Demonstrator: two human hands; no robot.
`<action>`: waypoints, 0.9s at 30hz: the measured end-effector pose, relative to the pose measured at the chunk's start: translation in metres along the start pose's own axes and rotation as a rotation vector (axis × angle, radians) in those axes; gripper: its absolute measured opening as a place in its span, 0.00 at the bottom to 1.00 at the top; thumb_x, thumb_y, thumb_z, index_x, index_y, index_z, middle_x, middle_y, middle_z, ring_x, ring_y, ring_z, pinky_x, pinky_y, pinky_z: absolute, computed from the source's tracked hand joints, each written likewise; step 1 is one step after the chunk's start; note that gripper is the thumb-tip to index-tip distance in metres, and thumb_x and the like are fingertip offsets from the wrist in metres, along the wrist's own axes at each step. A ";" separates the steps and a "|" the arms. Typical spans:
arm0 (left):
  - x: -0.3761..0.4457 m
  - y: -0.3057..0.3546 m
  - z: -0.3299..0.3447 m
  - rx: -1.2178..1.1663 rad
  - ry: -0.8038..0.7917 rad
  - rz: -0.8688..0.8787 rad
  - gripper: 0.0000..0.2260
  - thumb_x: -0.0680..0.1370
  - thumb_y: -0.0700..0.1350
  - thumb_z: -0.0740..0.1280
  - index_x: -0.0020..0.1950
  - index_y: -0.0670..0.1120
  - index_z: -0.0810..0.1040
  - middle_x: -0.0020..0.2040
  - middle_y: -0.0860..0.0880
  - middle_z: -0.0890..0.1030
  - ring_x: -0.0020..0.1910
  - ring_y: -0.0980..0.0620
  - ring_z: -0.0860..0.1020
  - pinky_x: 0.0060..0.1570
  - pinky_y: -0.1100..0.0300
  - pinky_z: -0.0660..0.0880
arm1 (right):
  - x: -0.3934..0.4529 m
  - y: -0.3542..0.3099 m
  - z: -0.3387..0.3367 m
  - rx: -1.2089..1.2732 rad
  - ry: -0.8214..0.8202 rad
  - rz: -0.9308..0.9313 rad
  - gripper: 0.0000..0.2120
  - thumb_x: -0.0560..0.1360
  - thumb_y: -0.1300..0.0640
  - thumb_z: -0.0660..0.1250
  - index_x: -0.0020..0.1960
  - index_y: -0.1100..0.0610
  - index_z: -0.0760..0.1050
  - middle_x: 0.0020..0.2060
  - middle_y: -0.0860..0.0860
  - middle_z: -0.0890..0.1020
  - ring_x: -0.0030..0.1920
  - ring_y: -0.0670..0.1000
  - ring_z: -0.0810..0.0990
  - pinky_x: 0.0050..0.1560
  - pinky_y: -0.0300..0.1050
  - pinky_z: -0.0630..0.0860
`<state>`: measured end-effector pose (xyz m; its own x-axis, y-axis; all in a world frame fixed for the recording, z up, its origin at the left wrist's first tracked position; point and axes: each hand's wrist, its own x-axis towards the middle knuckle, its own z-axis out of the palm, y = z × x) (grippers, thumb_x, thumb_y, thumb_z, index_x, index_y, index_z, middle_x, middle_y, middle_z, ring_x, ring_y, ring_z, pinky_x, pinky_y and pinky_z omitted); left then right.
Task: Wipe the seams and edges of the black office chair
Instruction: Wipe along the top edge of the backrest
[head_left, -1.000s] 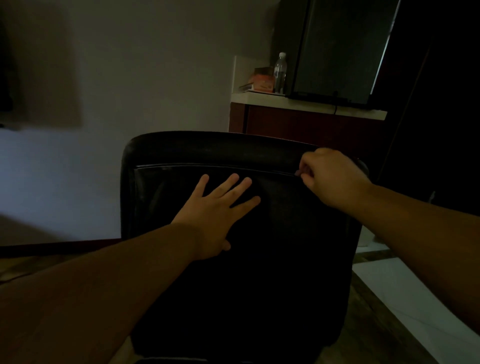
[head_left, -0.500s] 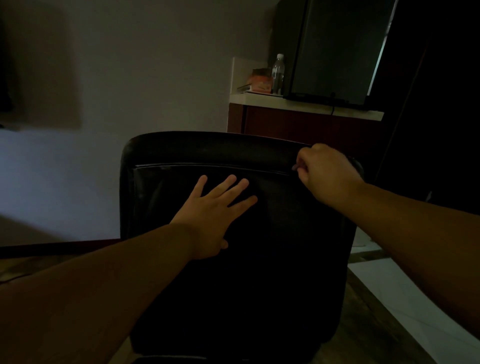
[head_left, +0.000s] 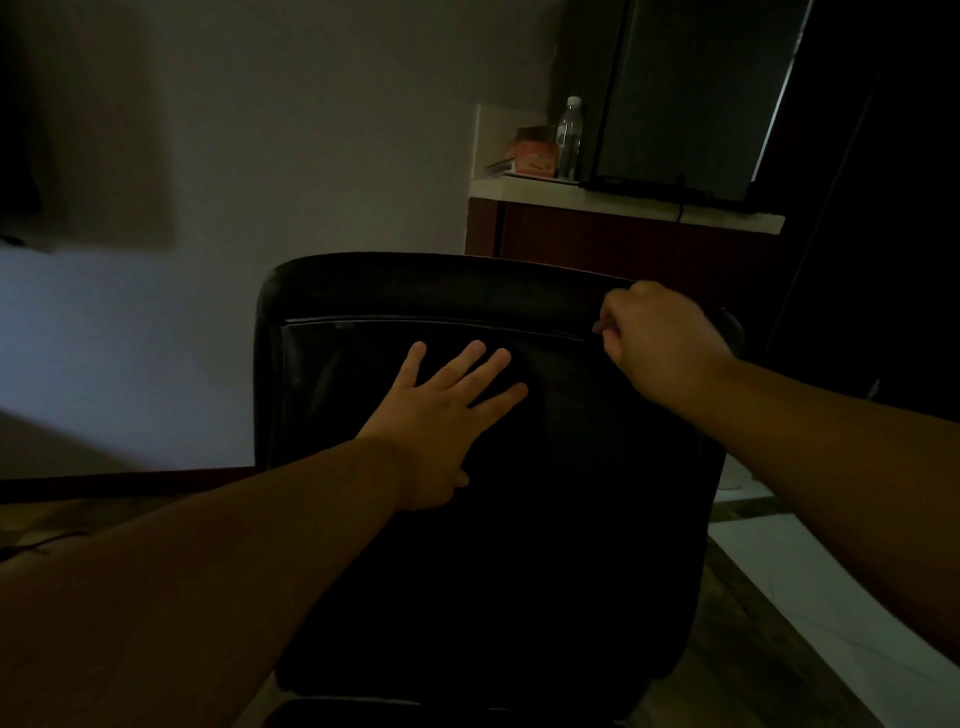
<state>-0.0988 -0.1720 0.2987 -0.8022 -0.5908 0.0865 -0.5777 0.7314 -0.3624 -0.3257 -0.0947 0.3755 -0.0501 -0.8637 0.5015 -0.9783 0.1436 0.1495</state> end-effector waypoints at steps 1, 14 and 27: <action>0.000 0.001 0.000 -0.002 -0.003 -0.004 0.50 0.77 0.61 0.70 0.78 0.60 0.30 0.78 0.51 0.25 0.76 0.46 0.26 0.72 0.32 0.35 | 0.000 -0.001 0.001 -0.006 -0.031 -0.022 0.08 0.80 0.55 0.62 0.58 0.55 0.75 0.51 0.52 0.75 0.48 0.50 0.76 0.49 0.46 0.76; 0.001 -0.003 0.000 0.015 -0.015 0.021 0.50 0.77 0.62 0.69 0.78 0.60 0.30 0.78 0.52 0.26 0.76 0.46 0.27 0.72 0.32 0.35 | 0.004 -0.007 0.006 -0.009 -0.015 -0.013 0.06 0.79 0.53 0.63 0.54 0.52 0.75 0.47 0.49 0.73 0.44 0.48 0.75 0.43 0.44 0.73; -0.026 -0.021 0.022 0.038 -0.022 -0.026 0.50 0.76 0.65 0.67 0.74 0.66 0.25 0.73 0.51 0.19 0.72 0.41 0.21 0.72 0.28 0.35 | 0.006 -0.013 0.000 -0.039 -0.042 -0.064 0.07 0.79 0.54 0.63 0.54 0.54 0.76 0.48 0.51 0.76 0.46 0.51 0.76 0.46 0.46 0.74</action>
<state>-0.0625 -0.1799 0.2838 -0.7833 -0.6171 0.0759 -0.5918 0.7027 -0.3950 -0.3129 -0.1019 0.3765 0.0032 -0.8913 0.4533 -0.9711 0.1054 0.2141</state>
